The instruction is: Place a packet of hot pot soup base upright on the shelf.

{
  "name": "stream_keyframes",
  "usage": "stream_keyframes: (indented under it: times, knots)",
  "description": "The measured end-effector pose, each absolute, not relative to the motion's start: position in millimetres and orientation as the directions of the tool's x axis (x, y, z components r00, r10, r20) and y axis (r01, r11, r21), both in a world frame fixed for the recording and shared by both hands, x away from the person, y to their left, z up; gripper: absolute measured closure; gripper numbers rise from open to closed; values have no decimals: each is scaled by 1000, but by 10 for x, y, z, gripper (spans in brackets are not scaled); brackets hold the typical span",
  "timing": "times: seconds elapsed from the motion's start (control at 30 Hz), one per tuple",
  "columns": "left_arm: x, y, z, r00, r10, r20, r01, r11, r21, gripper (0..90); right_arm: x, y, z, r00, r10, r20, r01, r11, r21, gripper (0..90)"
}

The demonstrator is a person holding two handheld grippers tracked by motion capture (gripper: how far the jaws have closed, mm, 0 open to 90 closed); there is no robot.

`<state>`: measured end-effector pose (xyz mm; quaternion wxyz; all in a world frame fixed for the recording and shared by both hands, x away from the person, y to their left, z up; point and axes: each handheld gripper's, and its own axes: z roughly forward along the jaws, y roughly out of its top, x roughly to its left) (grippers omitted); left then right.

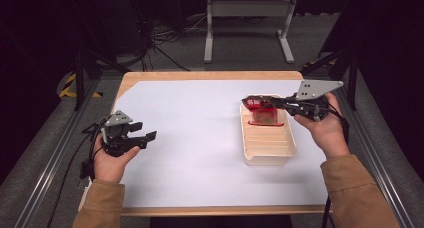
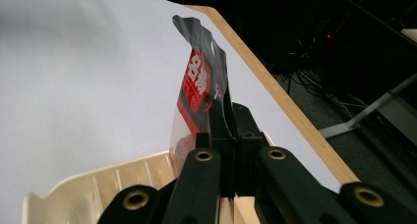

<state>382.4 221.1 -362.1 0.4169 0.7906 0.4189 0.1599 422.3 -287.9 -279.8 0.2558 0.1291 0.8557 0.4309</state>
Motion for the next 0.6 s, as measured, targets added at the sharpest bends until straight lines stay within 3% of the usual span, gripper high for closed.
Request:
stream_keyframes:
  times: [0.6]
  knots:
    - [3815, 2257, -3662, 587, 802, -109, 543, -291, 788, 361, 4304, -2878, -2927, -831, 430, -353, -36, 592, 805, 890]
